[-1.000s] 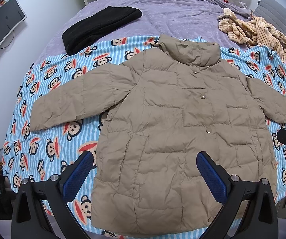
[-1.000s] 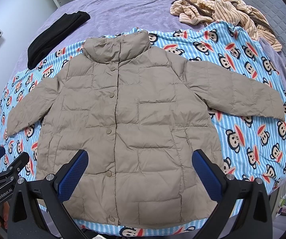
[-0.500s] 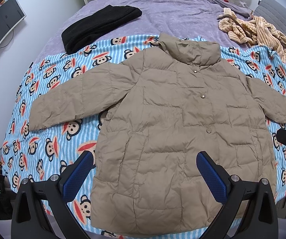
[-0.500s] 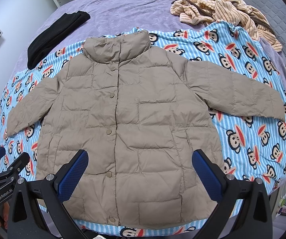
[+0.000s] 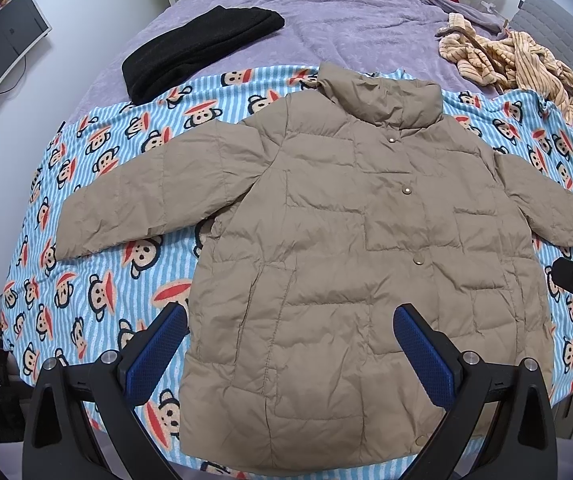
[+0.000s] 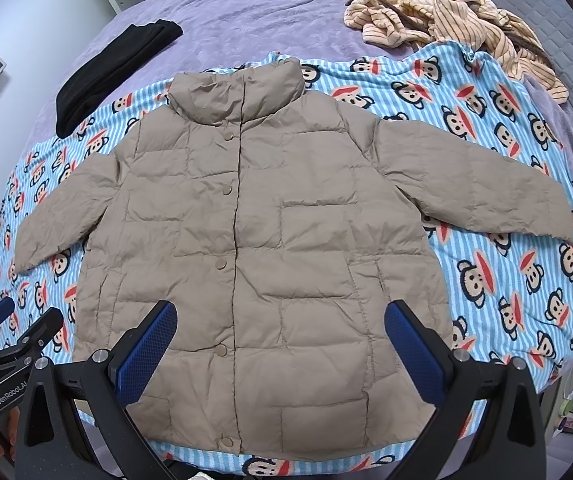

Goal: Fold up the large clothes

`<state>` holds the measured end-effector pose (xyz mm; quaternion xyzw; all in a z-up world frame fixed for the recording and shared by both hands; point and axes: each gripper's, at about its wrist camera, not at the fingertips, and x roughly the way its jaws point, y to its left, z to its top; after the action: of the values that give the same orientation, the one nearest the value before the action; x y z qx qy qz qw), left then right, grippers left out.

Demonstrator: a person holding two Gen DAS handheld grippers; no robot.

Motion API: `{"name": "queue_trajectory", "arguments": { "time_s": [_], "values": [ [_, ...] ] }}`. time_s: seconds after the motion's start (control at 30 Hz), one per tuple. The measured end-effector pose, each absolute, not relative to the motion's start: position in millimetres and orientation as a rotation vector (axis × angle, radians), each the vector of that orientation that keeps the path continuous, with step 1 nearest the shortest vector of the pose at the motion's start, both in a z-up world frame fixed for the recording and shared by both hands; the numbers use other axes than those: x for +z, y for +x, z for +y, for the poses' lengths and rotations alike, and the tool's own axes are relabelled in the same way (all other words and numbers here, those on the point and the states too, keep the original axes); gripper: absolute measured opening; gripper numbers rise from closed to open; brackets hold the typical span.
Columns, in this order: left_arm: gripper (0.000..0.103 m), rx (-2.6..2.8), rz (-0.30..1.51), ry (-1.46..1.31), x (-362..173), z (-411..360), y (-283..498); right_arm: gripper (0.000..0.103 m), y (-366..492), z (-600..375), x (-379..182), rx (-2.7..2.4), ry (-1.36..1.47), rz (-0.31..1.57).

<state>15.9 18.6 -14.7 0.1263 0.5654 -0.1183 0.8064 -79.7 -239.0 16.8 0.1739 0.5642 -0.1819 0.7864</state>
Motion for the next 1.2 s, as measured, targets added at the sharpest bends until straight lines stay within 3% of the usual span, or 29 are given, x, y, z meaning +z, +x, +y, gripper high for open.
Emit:
{"name": "queue_trajectory", "arguments": {
  "time_s": [1.2],
  "values": [
    [0.103,-0.244,1.242,0.262,-23.1,20.3,21.8,0.103,-77.8,-238.4,7.2,-0.393,0.372,1.208]
  ]
}}
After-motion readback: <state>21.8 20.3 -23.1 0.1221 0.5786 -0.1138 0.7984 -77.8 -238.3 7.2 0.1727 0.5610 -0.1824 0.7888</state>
